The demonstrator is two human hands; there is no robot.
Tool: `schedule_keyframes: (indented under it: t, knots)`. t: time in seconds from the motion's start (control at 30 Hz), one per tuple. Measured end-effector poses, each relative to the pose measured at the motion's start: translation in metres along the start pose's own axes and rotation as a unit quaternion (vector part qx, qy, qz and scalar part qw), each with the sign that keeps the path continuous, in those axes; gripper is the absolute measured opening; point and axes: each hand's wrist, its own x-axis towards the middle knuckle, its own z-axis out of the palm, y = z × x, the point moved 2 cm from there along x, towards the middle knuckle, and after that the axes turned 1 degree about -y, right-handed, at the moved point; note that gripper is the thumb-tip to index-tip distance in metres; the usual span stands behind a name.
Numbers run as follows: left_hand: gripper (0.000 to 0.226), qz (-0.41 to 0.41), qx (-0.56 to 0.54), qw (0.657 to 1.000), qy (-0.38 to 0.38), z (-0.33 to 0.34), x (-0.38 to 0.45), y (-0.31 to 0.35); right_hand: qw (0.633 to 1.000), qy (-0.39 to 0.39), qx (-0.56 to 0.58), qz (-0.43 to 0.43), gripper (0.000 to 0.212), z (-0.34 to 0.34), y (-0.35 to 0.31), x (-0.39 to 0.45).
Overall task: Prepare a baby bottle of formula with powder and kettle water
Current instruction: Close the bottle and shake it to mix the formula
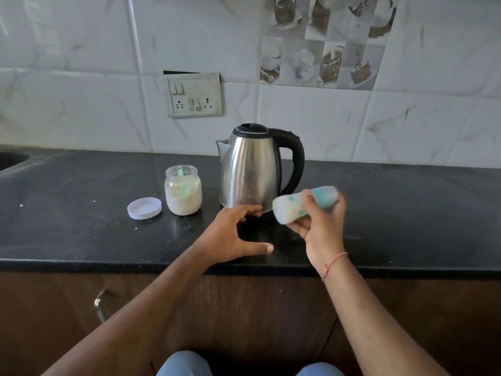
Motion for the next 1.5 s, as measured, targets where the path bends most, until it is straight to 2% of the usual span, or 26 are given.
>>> schedule_keyframes:
  t: [0.03, 0.07, 0.1, 0.17, 0.2, 0.23, 0.27, 0.33, 0.37, 0.47, 0.5, 0.6, 0.63, 0.73, 0.77, 0.8, 0.87, 1.0, 1.07, 1.17, 1.27, 1.33, 1.43, 1.5]
  knots:
    - [0.11, -0.001, 0.007, 1.0, 0.005, 0.0, -0.001, 0.0, 0.996, -0.06, -0.06, 0.017, 0.071, 0.002, 0.005, -0.003]
    - [0.11, -0.002, 0.009, 1.0, 0.012, 0.0, -0.001, -0.001, 0.994, -0.074, -0.081, 0.018, 0.07, 0.005, 0.006, -0.005]
    - [0.111, -0.003, 0.005, 1.0, 0.014, -0.001, -0.001, -0.002, 0.997, -0.047, -0.064, 0.005, 0.069, 0.006, 0.004, -0.002]
    - [0.111, -0.004, -0.004, 1.0, 0.011, -0.001, -0.001, -0.001, 0.992, 0.079, 0.092, -0.024, 0.067, -0.004, 0.0, 0.005]
    - [0.11, -0.002, -0.007, 1.0, 0.012, 0.0, -0.001, -0.002, 0.985, 0.107, 0.132, -0.03, 0.068, -0.008, 0.0, 0.009]
    - [0.109, 0.001, -0.006, 1.0, 0.011, 0.0, -0.001, -0.002, 0.987, 0.092, 0.128, -0.022, 0.068, -0.005, -0.003, 0.008]
    - [0.107, 0.001, -0.004, 1.0, 0.005, 0.0, 0.0, -0.001, 0.998, 0.04, 0.052, -0.007, 0.069, -0.002, -0.001, 0.005]
    - [0.105, 0.001, 0.001, 1.0, 0.008, 0.001, 0.0, -0.002, 0.995, -0.067, -0.063, 0.022, 0.07, 0.001, 0.007, 0.002]
    - [0.107, 0.0, 0.001, 1.0, 0.013, -0.001, 0.001, -0.003, 0.995, -0.066, -0.066, 0.02, 0.07, 0.004, 0.006, 0.003]
    - [0.114, -0.005, -0.009, 1.0, 0.01, 0.0, 0.002, -0.005, 0.988, 0.1, 0.113, -0.032, 0.07, -0.01, 0.002, 0.013]
    - [0.115, -0.005, -0.01, 1.0, 0.013, 0.0, 0.001, -0.005, 0.985, 0.105, 0.133, -0.027, 0.069, -0.009, 0.001, 0.014]
    - [0.112, 0.004, -0.009, 1.0, 0.017, 0.001, 0.001, -0.005, 0.997, -0.058, -0.036, 0.022, 0.067, 0.002, 0.01, 0.007]
    - [0.111, 0.004, -0.008, 1.0, 0.02, 0.0, 0.002, -0.006, 0.996, -0.063, -0.053, 0.019, 0.069, 0.005, 0.01, 0.005]
    - [0.108, -0.001, -0.012, 1.0, 0.008, 0.0, 0.003, -0.004, 0.994, 0.077, 0.08, -0.019, 0.07, -0.005, 0.003, 0.01]
    - [0.106, 0.004, -0.014, 1.0, 0.013, 0.0, 0.002, -0.004, 0.995, 0.068, 0.072, -0.01, 0.07, -0.003, 0.001, 0.009]
    - [0.103, 0.012, -0.016, 1.0, 0.012, 0.0, 0.002, -0.004, 1.0, 0.014, 0.005, -0.004, 0.069, 0.003, 0.002, 0.005]
    - [0.097, 0.028, -0.011, 0.999, 0.011, 0.001, 0.002, -0.001, 0.987, -0.092, -0.133, 0.004, 0.07, 0.01, 0.014, 0.0]
    - [0.07, 0.047, 0.001, 0.999, 0.025, 0.0, 0.001, 0.004, 0.994, -0.061, -0.092, 0.015, 0.071, 0.014, 0.011, 0.0]
    - [0.058, 0.05, 0.006, 0.998, 0.033, 0.001, -0.001, 0.007, 0.985, -0.074, -0.154, -0.003, 0.074, 0.019, 0.013, -0.003]
    - [0.06, 0.015, 0.043, 0.999, 0.02, 0.003, 0.001, 0.005, 0.966, -0.106, -0.23, -0.049, 0.077, 0.025, 0.02, -0.005]
    - [0.069, 0.009, 0.035, 0.999, -0.008, 0.005, 0.001, 0.001, 0.966, -0.165, -0.197, -0.003, 0.074, 0.027, 0.021, -0.002]
    - [0.071, -0.005, -0.023, 0.999, -0.027, 0.002, 0.0, 0.001, 0.964, -0.219, -0.14, 0.048, 0.068, 0.026, 0.018, -0.002]
    - [0.07, -0.015, -0.147, 0.986, -0.071, -0.002, -0.003, 0.0, 0.941, -0.312, -0.108, 0.075, 0.077, 0.02, 0.018, -0.003]
    - [0.068, -0.003, -0.194, 0.977, -0.092, -0.003, -0.002, -0.001, 0.931, -0.339, -0.106, 0.082, 0.084, 0.018, 0.017, -0.004]
